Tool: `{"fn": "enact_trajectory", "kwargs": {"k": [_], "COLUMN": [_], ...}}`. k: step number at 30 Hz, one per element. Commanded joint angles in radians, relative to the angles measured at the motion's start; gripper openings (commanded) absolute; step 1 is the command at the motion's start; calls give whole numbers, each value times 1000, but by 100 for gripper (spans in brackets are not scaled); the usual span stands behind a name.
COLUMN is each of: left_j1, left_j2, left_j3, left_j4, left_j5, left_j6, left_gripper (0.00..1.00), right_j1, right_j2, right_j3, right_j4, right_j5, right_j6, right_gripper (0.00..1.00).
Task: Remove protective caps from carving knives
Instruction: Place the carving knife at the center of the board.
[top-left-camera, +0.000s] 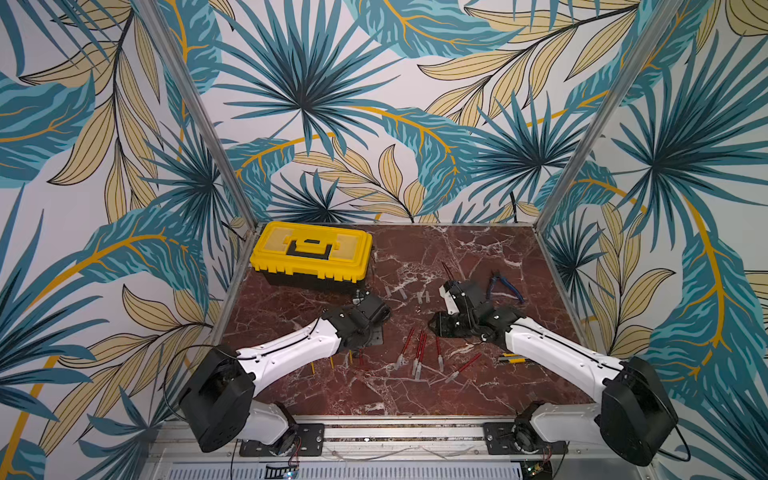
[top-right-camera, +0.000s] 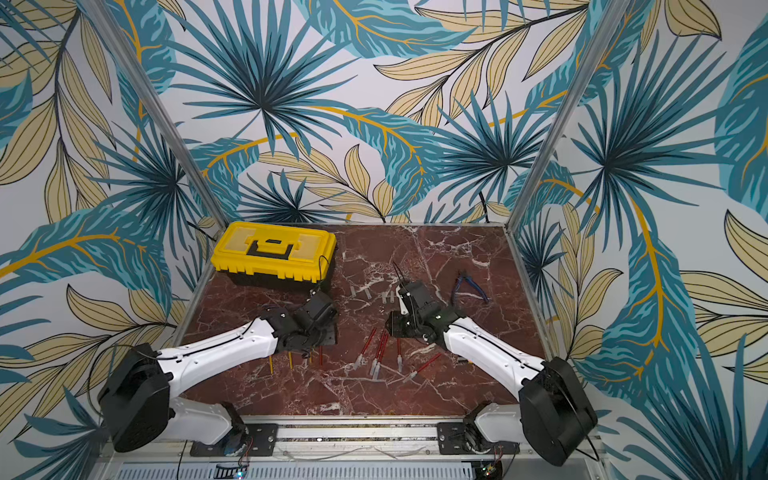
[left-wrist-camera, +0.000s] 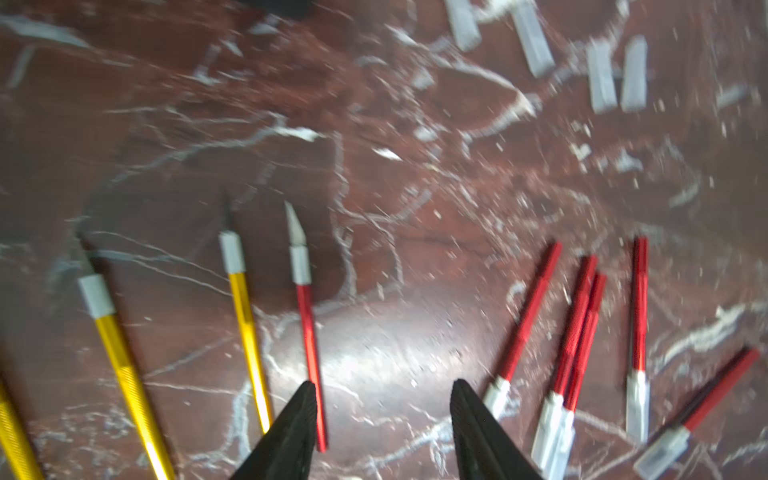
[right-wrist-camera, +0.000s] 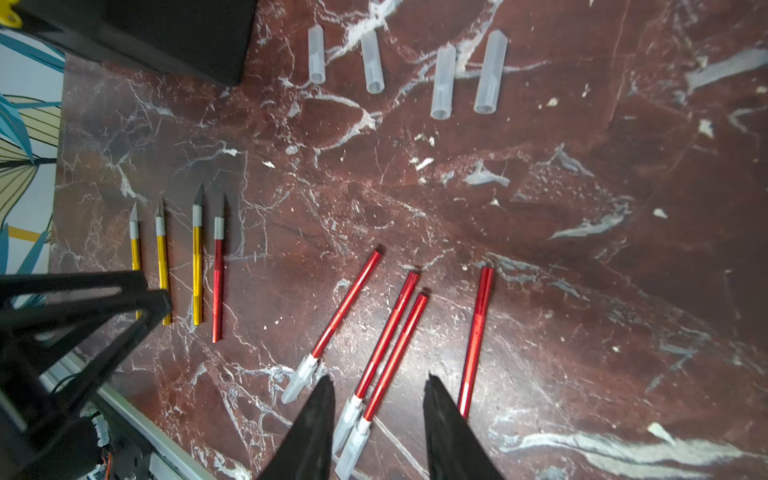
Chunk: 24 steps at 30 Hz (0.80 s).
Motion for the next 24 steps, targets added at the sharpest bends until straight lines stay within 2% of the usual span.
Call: {"fn": "enact_trajectory", "kwargs": {"k": [1, 3, 5, 10, 13, 16, 24], "left_j1": [-87, -126, -157, -193, -194, -202, -216], "left_j2": [49, 89, 128, 176, 173, 159, 95], "left_j3": [78, 107, 133, 155, 132, 97, -60], "left_j4": [-11, -11, -11, -11, -7, 15, 231], "left_j5": [-54, -57, -56, -43, -34, -13, 86], "left_j6": [10, 6, -4, -49, -103, -143, -259], "left_gripper": [54, 51, 39, 15, 6, 0, 0], "right_j1": [7, 10, 18, 42, 44, 45, 44], "right_j2": [-23, -32, -35, -20, 21, 79, 334], "right_j3": [-45, -66, -82, -88, -80, -67, 92], "right_j4": [40, 57, 64, 74, 101, 153, 241], "right_j5": [-38, -48, -52, -42, -58, -79, -185], "right_j6": [35, 48, 57, 66, 65, 70, 76], "right_gripper": [38, 38, 35, 15, 5, 0, 0]}}
